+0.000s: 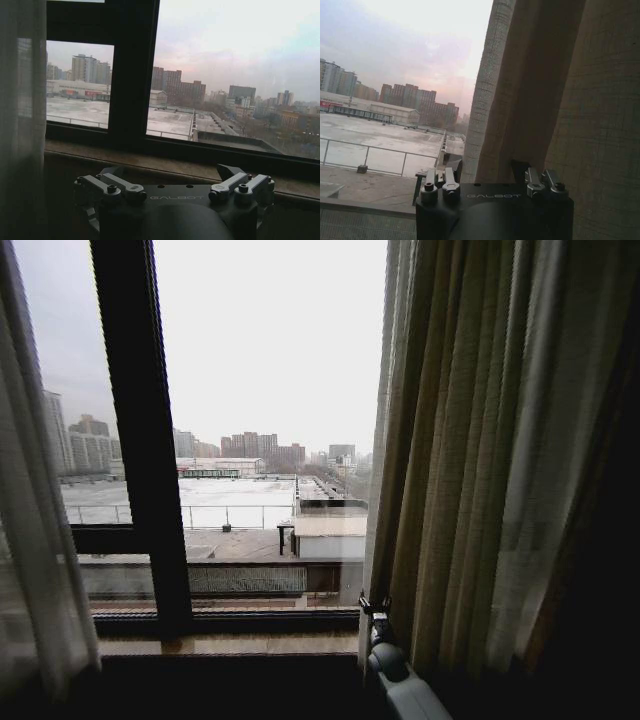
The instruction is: Open the curtains by pulling them apart, changing their state from closed to fully open.
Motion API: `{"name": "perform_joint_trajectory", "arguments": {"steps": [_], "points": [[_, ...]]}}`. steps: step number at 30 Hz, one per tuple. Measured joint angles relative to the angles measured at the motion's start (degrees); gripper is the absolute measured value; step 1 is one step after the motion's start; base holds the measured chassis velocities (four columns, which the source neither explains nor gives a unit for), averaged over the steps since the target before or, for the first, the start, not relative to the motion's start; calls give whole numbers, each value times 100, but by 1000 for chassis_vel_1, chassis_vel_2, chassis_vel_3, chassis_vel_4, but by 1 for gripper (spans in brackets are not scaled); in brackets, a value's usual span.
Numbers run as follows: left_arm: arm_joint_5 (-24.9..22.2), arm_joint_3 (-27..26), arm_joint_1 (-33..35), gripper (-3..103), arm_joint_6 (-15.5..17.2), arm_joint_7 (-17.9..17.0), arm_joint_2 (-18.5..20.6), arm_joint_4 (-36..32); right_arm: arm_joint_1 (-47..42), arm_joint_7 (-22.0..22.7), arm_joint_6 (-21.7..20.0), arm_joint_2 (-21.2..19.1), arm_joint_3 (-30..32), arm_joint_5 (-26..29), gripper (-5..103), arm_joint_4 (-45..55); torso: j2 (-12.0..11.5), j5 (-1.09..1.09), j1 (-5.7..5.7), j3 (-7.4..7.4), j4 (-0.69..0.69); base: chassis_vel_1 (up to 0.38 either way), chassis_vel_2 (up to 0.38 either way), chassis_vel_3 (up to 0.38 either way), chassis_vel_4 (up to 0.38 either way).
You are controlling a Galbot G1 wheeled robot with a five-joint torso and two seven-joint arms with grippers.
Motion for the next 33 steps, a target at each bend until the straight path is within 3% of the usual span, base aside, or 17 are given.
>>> {"name": "perform_joint_trajectory", "arguments": {"steps": [2, 3, 5, 6, 8, 9, 11, 14, 17, 24, 33], "points": [[0, -1, 0, 100, -1, 0, 2, 0, -19, -41, -16, 0, 6, -4, 55, 26, 0, 0, 0, 0, 0, 0, 0, 0, 0], [0, -2, 0, 100, -7, 0, 3, 0, -48, -98, -27, 0, 14, 0, 44, 69, 0, 0, 0, 0, -1, 0, 0, 0, 0], [-1, -2, -1, 100, -9, 0, 3, 0, -65, -136, -28, 0, 22, 12, 44, 87, 0, 0, 0, 0, -1, 0, 0, 0, 0], [-1, -2, 0, 100, -11, 0, 1, -3, -89, -194, -31, 0, 46, 31, 33, 109, 1, 0, 0, 0, 0, 0, 0, 0, 0], [-1, -2, 1, 100, -11, 0, 1, -4, -96, -212, -31, 0, 62, 37, 33, 115, 0, 0, 0, 0, 0, 0, 0, 0, 0], [-2, -1, 1, 100, -13, 0, 1, -4, -102, -223, -31, 0, 89, 43, 22, 119, 0, 0, 0, 0, -1, 0, 0, 0, 0], [-2, -1, 1, 100, -14, 0, 1, -3, -104, -225, -31, 0, 99, 47, 22, 122, 0, -1, 0, 0, -1, 0, 0, 0, 0], [-4, -1, 1, 100, -16, 0, 6, -4, -97, -224, -31, 0, 115, 80, 7, 123, 0, 0, 0, 0, 0, 0, 0, 0, 0], [-6, 1, 3, 100, -17, 0, 9, -4, -95, -218, -31, 0, 116, 96, 1, 119, 0, 0, 0, 0, 0, 0, 0, 0, 0], [-9, 12, 0, 100, -24, 0, 16, 11, -158, -232, 17, 0, 142, 101, 0, 148, 0, -1, 0, 0, 0, 0, 0, 0, 0], [1, 73, -14, 100, -48, 2, 3, 69, -312, -595, 182, 0, 335, 160, 0, 227, 1, -1, 0, 0, 0, 0, 0, 0, 0]]}}
